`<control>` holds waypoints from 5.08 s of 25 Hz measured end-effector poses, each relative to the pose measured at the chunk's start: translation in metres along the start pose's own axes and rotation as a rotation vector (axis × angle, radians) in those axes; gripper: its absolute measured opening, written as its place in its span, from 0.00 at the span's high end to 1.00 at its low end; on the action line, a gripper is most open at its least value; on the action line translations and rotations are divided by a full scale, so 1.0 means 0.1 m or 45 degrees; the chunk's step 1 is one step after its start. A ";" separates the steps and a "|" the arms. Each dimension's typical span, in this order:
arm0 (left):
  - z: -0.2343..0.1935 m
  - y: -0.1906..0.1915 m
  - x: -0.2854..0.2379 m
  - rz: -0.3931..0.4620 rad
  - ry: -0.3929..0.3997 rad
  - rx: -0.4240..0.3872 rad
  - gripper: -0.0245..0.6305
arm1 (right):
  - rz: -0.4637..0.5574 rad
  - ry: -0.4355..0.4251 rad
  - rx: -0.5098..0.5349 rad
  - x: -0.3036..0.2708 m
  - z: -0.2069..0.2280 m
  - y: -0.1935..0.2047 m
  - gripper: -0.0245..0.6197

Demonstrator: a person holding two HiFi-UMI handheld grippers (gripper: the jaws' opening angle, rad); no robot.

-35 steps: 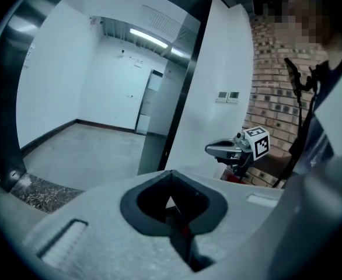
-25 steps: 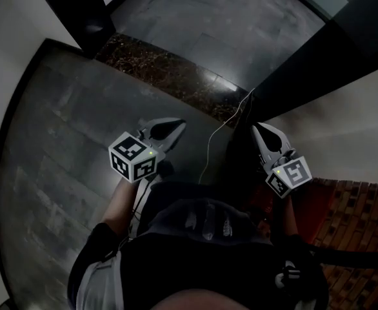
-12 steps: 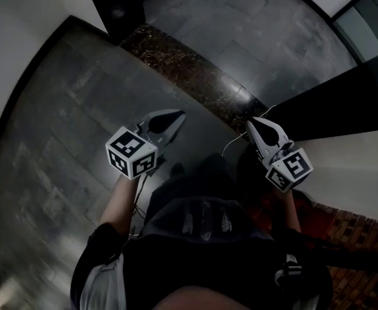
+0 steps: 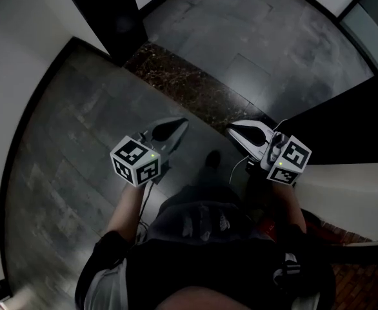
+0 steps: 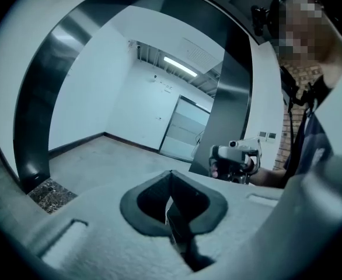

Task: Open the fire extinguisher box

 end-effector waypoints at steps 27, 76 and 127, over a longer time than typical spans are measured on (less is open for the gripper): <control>-1.09 -1.30 -2.93 -0.170 0.154 -0.151 0.96 | 0.206 0.088 -0.117 0.68 2.77 -1.19 0.96; -4.03 -3.38 -6.94 -0.119 0.083 -0.248 0.96 | 0.112 0.279 -0.307 0.22 7.97 -2.90 0.96; -6.14 -4.55 -10.02 -0.293 0.219 -0.451 0.96 | 0.292 0.464 -0.470 -0.01 11.46 -3.99 0.96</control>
Point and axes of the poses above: the fingertips, and each gripper's own axes: x backward along the fingers, z to its right, y out of its underside, the point moved 6 cm from there along x, backward along the fingers, and after that the axes turned 3 degrees about -x, right-handed, at the moved point
